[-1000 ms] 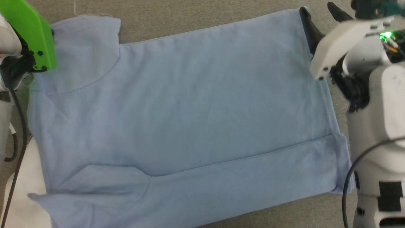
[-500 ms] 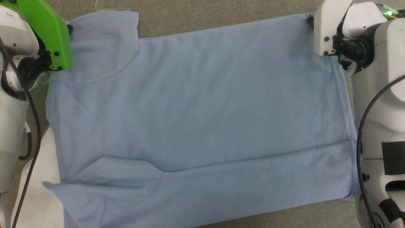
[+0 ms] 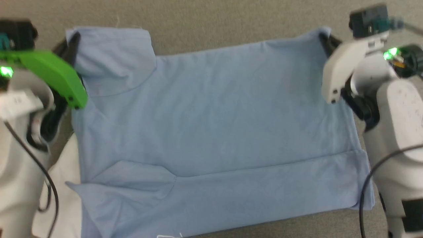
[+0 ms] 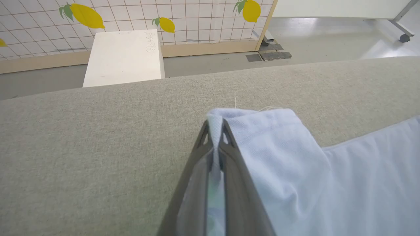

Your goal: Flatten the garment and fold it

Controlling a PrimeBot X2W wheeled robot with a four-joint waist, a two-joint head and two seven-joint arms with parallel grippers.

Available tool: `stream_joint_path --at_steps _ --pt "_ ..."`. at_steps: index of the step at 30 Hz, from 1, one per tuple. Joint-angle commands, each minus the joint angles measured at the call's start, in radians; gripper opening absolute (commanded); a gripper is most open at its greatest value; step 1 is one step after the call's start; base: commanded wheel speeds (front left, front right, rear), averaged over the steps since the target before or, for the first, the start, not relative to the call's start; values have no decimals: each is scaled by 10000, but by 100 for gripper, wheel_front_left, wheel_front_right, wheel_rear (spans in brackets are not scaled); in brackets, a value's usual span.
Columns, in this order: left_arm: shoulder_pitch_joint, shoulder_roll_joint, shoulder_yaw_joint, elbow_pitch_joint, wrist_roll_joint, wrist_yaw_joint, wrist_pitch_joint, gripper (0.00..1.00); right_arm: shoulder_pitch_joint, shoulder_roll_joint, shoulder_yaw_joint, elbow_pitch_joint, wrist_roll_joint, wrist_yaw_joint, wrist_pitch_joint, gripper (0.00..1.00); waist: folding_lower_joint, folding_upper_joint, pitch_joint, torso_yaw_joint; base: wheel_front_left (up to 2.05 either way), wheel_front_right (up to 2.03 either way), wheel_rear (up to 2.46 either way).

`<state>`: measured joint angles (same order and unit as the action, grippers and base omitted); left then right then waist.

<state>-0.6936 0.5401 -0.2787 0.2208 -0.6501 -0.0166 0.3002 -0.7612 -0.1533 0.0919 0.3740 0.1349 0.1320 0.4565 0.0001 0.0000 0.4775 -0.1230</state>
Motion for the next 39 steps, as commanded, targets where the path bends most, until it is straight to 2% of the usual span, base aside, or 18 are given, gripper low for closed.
stream_joint_path --at_steps 1,4,7,12,16,21,28,29,31,32,33,34,35,39 --pt "608 -46 127 -297 -21 23 -414 0 436 -243 173 -217 224 -13 -519 0 -1 0 -1057 328 0 0 0" --pt "1818 -166 391 -941 -252 230 -1041 0 1215 -720 357 -515 492 -13 -1446 0 -1 0 -1696 512 0 0 0" --pt "3275 -237 551 -1783 -535 514 -1240 0 2052 -1040 417 -745 732 -13 -2062 0 -1 0 -2242 681 0 0 0" --pt "5392 -302 658 -2798 -1057 900 -1098 0 3360 -1513 236 -940 960 -13 -2216 0 -1 0 -2874 976 0 0 0" --pt "6775 -378 625 -3265 -1460 1052 -949 0 4304 -1789 45 -1025 1081 -13 -1806 0 -1 0 -3168 1175 0 0 0" --pt "7814 -500 278 -3335 -1704 982 -784 0 5288 -2021 36 -1121 1130 -13 -863 0 -1 0 -3312 1335 0 0 0" --pt "8131 -678 -235 -2856 -1712 783 -659 0 5953 -2054 205 -886 1030 -13 747 0 -1 0 -3279 1364 0 0 0" --pt "8081 -656 -462 -2550 -1572 736 -539 0 6014 -1938 303 -700 1019 -13 1468 0 -1 0 -3255 1316 0 0 0" --pt "8038 -668 -575 -2371 -1484 728 -513 0 6027 -1828 270 -655 1015 -13 1833 0 -1 0 -3259 1289 0 0 0" --pt "8011 -702 -607 -2276 -1469 749 -508 0 6039 -1753 213 -672 1035 -13 1962 12 -1 0 -3273 1286 0 0 0" --pt "7988 -723 -629 -2218 -1447 759 -521 35 6056 -1693 168 -715 1063 -13 2018 40 -1 0 -3293 1288 0 0 0" --pt "7972 -766 -623 -2161 -1416 804 -589 83 6093 -1617 84 -782 1115 -13 2047 97 -1 0 -3340 1293 0 0 0" --pt "7976 -803 -620 -2128 -1403 841 -636 100 6142 -1566 6 -838 1149 -13 2076 100 -1 0 -3374 1297 0 0 0" --pt "7979 -1022 -455 -2193 -1304 981 -1226 100 6495 -1270 -574 -1349 1203 -13 1912 100 -1 0 -3562 1360 0 0 0"
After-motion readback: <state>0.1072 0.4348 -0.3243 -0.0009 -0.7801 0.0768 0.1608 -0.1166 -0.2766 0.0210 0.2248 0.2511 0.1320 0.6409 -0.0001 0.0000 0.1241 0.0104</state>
